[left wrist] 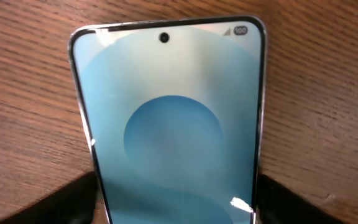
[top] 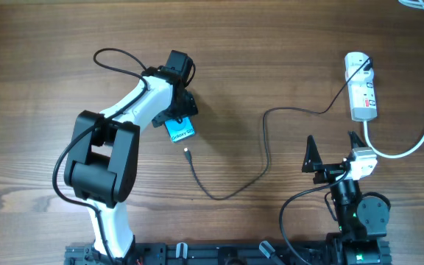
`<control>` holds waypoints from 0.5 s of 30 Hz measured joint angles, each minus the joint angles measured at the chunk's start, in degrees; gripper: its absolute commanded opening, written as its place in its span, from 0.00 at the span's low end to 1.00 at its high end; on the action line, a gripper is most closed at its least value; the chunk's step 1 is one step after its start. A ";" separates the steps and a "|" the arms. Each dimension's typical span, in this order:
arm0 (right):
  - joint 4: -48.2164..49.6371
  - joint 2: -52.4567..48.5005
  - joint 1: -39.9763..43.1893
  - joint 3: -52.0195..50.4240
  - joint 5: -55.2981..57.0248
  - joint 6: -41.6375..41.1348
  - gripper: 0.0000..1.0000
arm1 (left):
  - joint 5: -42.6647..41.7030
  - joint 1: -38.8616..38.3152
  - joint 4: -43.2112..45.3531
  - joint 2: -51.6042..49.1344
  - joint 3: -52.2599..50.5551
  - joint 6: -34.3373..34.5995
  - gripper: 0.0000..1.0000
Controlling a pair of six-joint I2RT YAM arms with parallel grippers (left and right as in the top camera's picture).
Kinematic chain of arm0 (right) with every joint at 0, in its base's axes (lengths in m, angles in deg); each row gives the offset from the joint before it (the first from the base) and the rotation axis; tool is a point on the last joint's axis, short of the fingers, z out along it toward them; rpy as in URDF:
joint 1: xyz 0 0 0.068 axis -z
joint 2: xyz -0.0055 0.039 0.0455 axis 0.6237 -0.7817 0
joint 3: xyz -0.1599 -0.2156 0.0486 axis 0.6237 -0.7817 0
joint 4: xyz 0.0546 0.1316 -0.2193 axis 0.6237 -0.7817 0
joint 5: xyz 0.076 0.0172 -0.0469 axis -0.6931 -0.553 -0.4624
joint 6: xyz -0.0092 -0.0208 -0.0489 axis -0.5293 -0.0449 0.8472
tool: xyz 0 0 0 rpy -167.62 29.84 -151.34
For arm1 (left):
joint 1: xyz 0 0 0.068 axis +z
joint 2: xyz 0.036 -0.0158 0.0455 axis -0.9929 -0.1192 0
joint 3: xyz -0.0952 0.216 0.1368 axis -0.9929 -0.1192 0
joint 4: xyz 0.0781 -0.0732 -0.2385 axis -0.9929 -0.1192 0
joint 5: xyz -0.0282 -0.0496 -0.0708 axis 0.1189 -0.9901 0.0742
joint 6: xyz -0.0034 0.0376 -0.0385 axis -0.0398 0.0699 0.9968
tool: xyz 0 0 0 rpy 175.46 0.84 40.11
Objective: Plug charger to phone and switch on socket
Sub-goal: 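Lift the phone and move it right toward the table center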
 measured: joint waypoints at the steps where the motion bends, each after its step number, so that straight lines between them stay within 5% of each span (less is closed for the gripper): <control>1: 0.02 0.00 0.00 0.00 0.00 0.00 1.00 | -0.11 0.00 -0.28 0.00 0.00 0.15 1.00; 15: 0.00 0.00 0.00 0.00 0.00 0.00 1.00 | -2.32 -2.10 -1.33 0.00 0.00 0.11 0.98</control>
